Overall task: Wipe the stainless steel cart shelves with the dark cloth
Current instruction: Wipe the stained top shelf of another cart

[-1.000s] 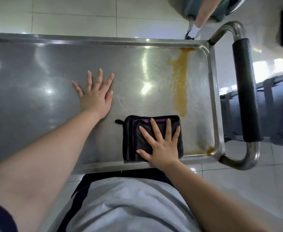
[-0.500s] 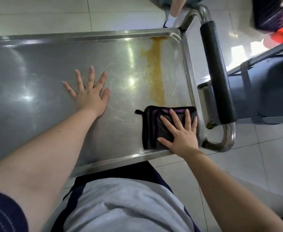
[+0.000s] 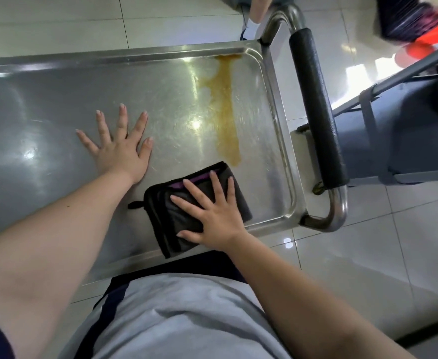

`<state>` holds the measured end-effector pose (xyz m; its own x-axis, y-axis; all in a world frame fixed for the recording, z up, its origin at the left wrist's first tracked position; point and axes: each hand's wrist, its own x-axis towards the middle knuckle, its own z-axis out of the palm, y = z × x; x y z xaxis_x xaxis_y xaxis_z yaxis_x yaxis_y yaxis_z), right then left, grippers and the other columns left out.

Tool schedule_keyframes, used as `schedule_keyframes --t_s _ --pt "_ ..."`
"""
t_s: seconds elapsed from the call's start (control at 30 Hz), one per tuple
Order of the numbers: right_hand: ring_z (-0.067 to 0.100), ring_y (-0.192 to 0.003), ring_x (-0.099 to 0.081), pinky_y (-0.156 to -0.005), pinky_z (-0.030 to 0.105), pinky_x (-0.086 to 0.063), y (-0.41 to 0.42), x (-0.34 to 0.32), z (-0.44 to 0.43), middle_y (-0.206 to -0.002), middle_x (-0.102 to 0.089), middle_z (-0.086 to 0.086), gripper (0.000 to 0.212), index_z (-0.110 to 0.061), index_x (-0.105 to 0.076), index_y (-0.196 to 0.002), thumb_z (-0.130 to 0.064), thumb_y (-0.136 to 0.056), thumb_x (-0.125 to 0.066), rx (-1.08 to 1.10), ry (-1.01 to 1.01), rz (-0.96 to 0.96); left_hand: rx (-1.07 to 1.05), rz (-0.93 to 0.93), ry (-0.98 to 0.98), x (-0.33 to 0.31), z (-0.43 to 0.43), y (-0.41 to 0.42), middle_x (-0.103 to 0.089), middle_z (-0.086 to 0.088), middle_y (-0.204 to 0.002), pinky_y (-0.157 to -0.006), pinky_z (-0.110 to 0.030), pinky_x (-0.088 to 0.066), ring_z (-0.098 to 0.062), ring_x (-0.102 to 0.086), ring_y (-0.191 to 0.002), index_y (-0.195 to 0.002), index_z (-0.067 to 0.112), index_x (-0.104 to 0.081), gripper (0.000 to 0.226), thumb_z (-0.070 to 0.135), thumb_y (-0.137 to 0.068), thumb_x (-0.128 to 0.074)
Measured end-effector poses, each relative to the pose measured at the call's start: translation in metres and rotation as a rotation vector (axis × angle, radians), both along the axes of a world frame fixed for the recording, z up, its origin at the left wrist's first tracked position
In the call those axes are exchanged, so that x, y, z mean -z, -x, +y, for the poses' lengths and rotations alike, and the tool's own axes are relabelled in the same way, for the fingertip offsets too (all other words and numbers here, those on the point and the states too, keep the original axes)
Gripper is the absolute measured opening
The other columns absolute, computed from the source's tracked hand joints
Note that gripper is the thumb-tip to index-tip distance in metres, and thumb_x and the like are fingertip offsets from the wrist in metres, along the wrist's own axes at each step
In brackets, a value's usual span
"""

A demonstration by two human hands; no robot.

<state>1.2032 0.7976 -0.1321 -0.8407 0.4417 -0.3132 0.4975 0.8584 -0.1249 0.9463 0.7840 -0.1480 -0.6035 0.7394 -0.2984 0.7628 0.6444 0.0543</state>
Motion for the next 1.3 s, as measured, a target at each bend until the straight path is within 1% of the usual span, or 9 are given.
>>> schedule_keyframes --t_s 0.1,0.2,0.3,0.43,0.5,0.6,0.87,1.07,1.3 --pt "0.045 -0.148 0.010 -0.111 0.073 0.003 -0.033 -0.002 0.032 -0.165 -0.006 -0.012 0.080 -0.052 -0.012 -0.152 -0.084 -0.082 -0.032 0.066 -0.024 -0.056 0.008 0.006 0.002 0.000 0.002 -0.002 0.013 0.013 -0.164 -0.109 -0.073 0.009 -0.034 0.016 -0.149 -0.150 0.054 0.003 0.056 0.065 -0.097 -0.009" --pt "0.040 -0.146 0.025 -0.113 0.069 0.009 -0.070 -0.005 0.070 -0.163 0.011 -0.015 0.079 -0.057 0.010 -0.148 -0.088 -0.079 -0.014 0.207 -0.054 -0.165 0.009 0.003 0.006 -0.001 0.003 -0.002 0.013 0.011 -0.164 -0.109 -0.074 0.008 -0.035 0.016 -0.149 -0.151 0.053 0.004 0.056 0.064 -0.097 -0.009" --pt "0.038 -0.144 0.031 -0.115 0.066 0.010 -0.081 -0.008 0.085 -0.163 0.015 -0.013 0.078 -0.056 0.018 -0.146 -0.088 -0.079 -0.007 0.317 -0.048 -0.203 0.005 0.005 0.007 -0.001 0.004 -0.003 0.012 0.010 -0.164 -0.109 -0.074 0.008 -0.036 0.016 -0.149 -0.151 0.052 0.004 0.056 0.063 -0.097 -0.009" --pt "0.050 -0.142 0.026 -0.111 0.070 0.012 -0.027 -0.006 0.062 -0.162 0.022 -0.011 0.078 -0.054 0.016 -0.148 -0.086 -0.083 -0.011 0.347 -0.023 -0.158 -0.003 -0.009 0.000 -0.001 0.005 -0.003 0.014 0.011 -0.164 -0.109 -0.074 0.008 -0.036 0.017 -0.149 -0.151 0.052 0.003 0.056 0.060 -0.098 -0.012" --pt "0.052 -0.143 0.019 -0.110 0.073 0.008 0.005 -0.003 0.059 -0.164 0.012 -0.010 0.078 -0.053 0.008 -0.151 -0.085 -0.084 -0.015 0.272 -0.047 -0.100 0.000 -0.014 -0.001 0.000 0.004 -0.003 0.015 0.010 -0.164 -0.109 -0.074 0.007 -0.035 0.018 -0.149 -0.151 0.051 0.005 0.055 0.059 -0.099 -0.011" --pt "0.051 -0.145 0.011 -0.111 0.072 0.006 0.044 0.001 0.097 -0.165 0.000 -0.010 0.077 -0.056 0.002 -0.151 -0.085 -0.082 -0.018 0.293 -0.081 -0.023 0.007 -0.014 -0.008 0.000 0.004 -0.003 0.015 0.009 -0.164 -0.110 -0.073 0.007 -0.035 0.018 -0.149 -0.152 0.050 0.006 0.055 0.056 -0.100 -0.011" --pt "0.049 -0.146 0.012 -0.112 0.070 0.008 0.114 0.004 0.200 -0.165 0.005 -0.011 0.076 -0.056 0.006 -0.150 -0.085 -0.083 -0.013 0.236 -0.107 -0.044 0.000 0.003 0.015 0.004 0.009 0.000 0.020 0.009 -0.163 -0.110 -0.071 0.012 -0.036 0.021 -0.148 -0.150 0.051 0.011 0.054 0.057 -0.100 -0.009" --pt "0.051 -0.144 0.015 -0.112 0.070 0.005 0.064 -0.002 0.135 -0.166 0.005 -0.006 0.081 -0.052 0.003 -0.152 -0.086 -0.081 -0.017 0.191 -0.013 -0.061 -0.015 -0.006 0.043 0.002 0.010 -0.001 0.025 0.009 -0.161 -0.110 -0.072 0.010 -0.035 0.023 -0.147 -0.151 0.048 0.015 0.058 0.058 -0.098 -0.006" --pt "0.057 -0.143 -0.002 -0.106 0.078 -0.013 -0.013 0.000 0.039 -0.165 -0.012 -0.001 0.076 -0.048 -0.016 -0.153 -0.082 -0.086 -0.025 0.076 0.029 -0.087 -0.027 -0.010 0.019 0.002 0.010 -0.004 0.027 0.010 -0.160 -0.110 -0.072 0.007 -0.034 0.021 -0.148 -0.149 0.045 0.023 0.061 0.056 -0.098 -0.007"
